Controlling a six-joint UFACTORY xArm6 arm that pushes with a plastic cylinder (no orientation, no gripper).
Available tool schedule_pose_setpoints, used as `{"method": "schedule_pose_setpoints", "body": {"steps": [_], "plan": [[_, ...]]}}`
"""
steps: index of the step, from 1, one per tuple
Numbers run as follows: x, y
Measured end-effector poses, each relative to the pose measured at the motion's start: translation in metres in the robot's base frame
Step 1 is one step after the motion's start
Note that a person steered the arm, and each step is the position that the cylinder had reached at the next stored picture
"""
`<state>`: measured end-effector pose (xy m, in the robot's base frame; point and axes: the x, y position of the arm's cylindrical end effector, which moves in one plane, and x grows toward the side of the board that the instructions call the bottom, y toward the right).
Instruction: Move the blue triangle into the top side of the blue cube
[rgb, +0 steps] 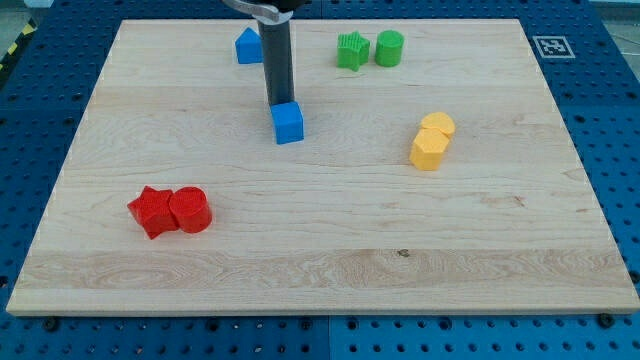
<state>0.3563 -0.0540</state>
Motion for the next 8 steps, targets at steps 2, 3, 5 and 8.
{"method": "schedule_pose_setpoints", "body": {"steps": [2, 3, 5, 8], "plan": [[-0.047, -0.015], [-0.047, -0.038], [-0.064, -0.095], [-0.122, -0.095]]}}
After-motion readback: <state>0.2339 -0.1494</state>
